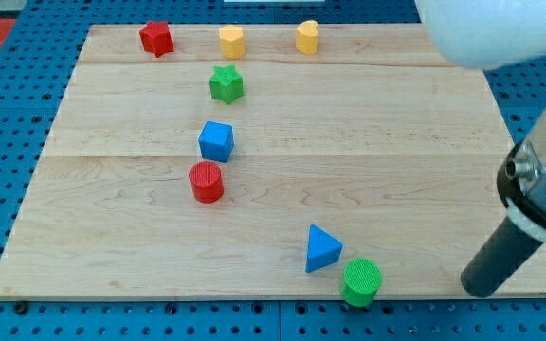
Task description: Push green circle towards bottom left
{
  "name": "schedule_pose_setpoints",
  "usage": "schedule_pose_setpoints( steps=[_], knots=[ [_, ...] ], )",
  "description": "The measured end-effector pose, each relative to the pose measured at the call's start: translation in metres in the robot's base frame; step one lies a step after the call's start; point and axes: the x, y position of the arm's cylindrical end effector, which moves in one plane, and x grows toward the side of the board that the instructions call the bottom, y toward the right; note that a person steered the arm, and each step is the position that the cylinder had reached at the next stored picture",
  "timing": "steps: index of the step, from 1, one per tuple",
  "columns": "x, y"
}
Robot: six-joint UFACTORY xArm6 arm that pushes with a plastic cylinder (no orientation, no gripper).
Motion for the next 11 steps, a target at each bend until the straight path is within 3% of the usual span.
schedule_pose_setpoints(
  steps=[2, 5, 9, 10, 11],
  knots=[
    [0.000, -0.021],
    [0.000, -0.113],
    [-0.025, -0.300],
    [-0.009, -0.275],
    [-0.001, -0.292]
  ],
)
